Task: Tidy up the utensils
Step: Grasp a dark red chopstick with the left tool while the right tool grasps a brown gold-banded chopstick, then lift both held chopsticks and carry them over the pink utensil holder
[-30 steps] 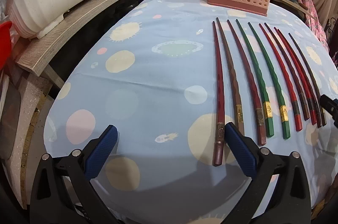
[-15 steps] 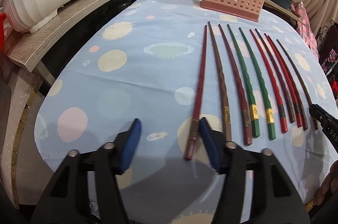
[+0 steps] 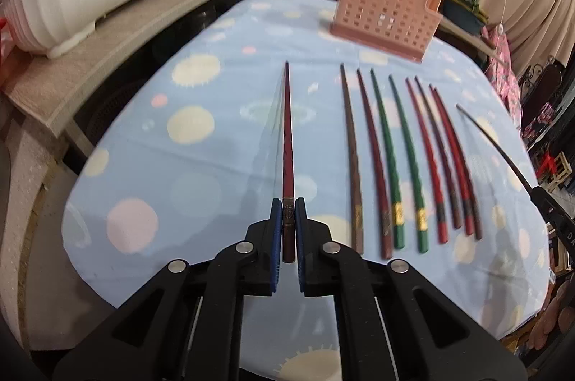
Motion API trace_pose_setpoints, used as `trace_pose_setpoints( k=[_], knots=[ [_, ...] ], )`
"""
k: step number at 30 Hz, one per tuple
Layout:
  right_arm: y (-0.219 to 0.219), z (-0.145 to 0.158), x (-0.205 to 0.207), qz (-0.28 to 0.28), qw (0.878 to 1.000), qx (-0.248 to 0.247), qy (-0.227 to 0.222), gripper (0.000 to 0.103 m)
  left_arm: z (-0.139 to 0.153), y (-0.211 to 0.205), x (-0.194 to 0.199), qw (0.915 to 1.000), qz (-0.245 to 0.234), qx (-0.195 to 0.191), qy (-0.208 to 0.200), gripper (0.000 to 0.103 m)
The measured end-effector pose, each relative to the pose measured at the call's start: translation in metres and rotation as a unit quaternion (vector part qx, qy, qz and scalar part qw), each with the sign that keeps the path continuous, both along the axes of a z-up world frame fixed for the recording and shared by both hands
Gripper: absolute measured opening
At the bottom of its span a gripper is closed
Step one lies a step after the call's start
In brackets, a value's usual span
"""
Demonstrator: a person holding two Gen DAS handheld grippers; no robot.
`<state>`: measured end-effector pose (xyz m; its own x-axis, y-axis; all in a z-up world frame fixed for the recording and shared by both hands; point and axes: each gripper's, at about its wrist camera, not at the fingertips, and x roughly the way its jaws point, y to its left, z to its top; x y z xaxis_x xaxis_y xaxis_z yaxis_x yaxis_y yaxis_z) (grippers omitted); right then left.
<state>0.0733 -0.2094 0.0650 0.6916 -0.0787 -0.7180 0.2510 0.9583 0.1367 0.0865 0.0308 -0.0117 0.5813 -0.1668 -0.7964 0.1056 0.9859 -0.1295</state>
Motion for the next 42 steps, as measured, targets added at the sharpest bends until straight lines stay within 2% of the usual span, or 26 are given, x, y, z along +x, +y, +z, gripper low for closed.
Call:
trace_pose_setpoints(
  k=[8,17,23,27,31,36,39,42],
  knots=[
    [-0.025,0.074,0.032,0.008,0.997,-0.002,-0.079,0.007,0.078,0.008,0.025,0.9968,0.007,-0.007,-0.080,0.007],
    [-0.042,0.132,0.101,0.019,0.991,0.011,-0.135,0.007,0.159,-0.011,0.095,0.9890,0.004,-0.017,-0.147,0.007],
    [-0.043,0.171,0.143,0.026,0.984,0.012,-0.176,0.007,0.208,-0.032,0.140,0.9823,-0.001,-0.040,-0.183,0.007],
    [-0.046,0.196,0.177,0.025,0.978,0.022,-0.207,0.007,0.245,-0.049,0.158,0.9718,0.002,-0.041,-0.232,0.007],
    [-0.051,0.216,0.214,0.024,0.971,0.044,-0.233,0.007,0.280,-0.061,0.180,0.9595,0.010,-0.059,-0.275,0.007],
    [-0.050,0.230,0.256,0.021,0.966,0.054,-0.253,0.007,0.299,-0.077,0.212,0.9490,0.018,-0.075,-0.306,0.007],
    [-0.047,0.220,0.277,0.022,0.967,0.056,-0.246,0.007,0.291,-0.087,0.234,0.9509,0.020,-0.073,-0.300,0.007],
    [-0.043,0.200,0.291,0.029,0.972,0.062,-0.227,0.007,0.272,-0.093,0.250,0.9569,0.020,-0.071,-0.281,0.007]
  ],
)
